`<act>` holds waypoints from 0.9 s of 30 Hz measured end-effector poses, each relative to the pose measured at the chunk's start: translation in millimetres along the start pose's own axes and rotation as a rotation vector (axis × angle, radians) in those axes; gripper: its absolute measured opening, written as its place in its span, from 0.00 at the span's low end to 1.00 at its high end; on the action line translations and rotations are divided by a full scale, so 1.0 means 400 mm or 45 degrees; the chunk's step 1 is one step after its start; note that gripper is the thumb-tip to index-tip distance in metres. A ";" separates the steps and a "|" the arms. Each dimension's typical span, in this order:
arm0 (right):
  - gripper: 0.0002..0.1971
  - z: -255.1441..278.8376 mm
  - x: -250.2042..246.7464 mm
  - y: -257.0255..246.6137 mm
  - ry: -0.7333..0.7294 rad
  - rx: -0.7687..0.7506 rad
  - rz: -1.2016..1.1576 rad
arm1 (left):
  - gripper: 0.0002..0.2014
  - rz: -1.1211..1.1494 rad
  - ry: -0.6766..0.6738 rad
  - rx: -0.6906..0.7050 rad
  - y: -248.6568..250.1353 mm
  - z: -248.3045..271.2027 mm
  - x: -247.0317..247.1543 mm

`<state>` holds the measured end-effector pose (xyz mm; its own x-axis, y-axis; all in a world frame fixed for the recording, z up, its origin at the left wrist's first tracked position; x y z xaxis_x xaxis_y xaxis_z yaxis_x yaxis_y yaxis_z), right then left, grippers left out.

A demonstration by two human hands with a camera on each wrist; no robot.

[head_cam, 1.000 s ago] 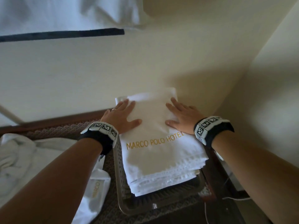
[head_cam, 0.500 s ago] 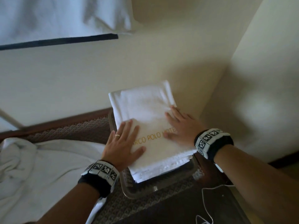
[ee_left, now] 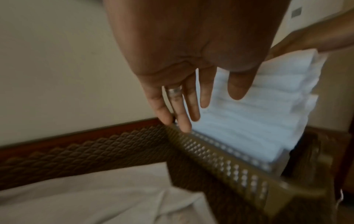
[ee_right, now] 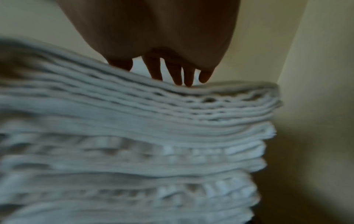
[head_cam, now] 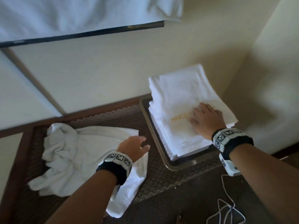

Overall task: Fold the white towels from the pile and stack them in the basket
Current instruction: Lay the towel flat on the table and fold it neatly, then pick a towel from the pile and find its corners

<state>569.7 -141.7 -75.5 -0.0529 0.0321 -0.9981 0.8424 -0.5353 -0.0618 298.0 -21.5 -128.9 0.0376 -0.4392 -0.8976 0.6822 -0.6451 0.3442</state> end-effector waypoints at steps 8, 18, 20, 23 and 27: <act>0.20 0.159 0.078 -0.420 -0.026 -0.089 -0.041 | 0.19 -0.112 -0.274 -0.190 -0.415 0.203 0.051; 0.11 0.179 0.390 -0.573 -0.673 0.108 -0.188 | 0.20 -0.179 -0.452 -0.188 -0.551 0.206 0.159; 0.11 0.169 0.466 -0.562 -0.788 0.173 -0.166 | 0.24 -0.170 -0.475 -0.164 -0.558 0.187 0.202; 0.13 0.141 0.565 -0.543 -0.871 0.232 -0.141 | 0.28 -0.183 -0.470 -0.119 -0.558 0.148 0.257; 0.13 0.076 0.645 -0.527 -0.842 0.262 -0.215 | 0.33 -0.262 -0.416 -0.107 -0.545 0.080 0.304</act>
<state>362.4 -46.2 -320.0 -0.5430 -0.3549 -0.7611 0.6789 -0.7189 -0.1491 130.5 45.9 -304.6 -0.3312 -0.4903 -0.8061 0.7090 -0.6931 0.1302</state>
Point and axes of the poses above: each hand's wrist, its own z-axis away from the middle knuckle, its own x-axis out of the palm, y = z × x, the point moved 4 cm from there along -z, towards the middle knuckle, and after that the axes turned 3 degrees about x, right-handed, at the moved point
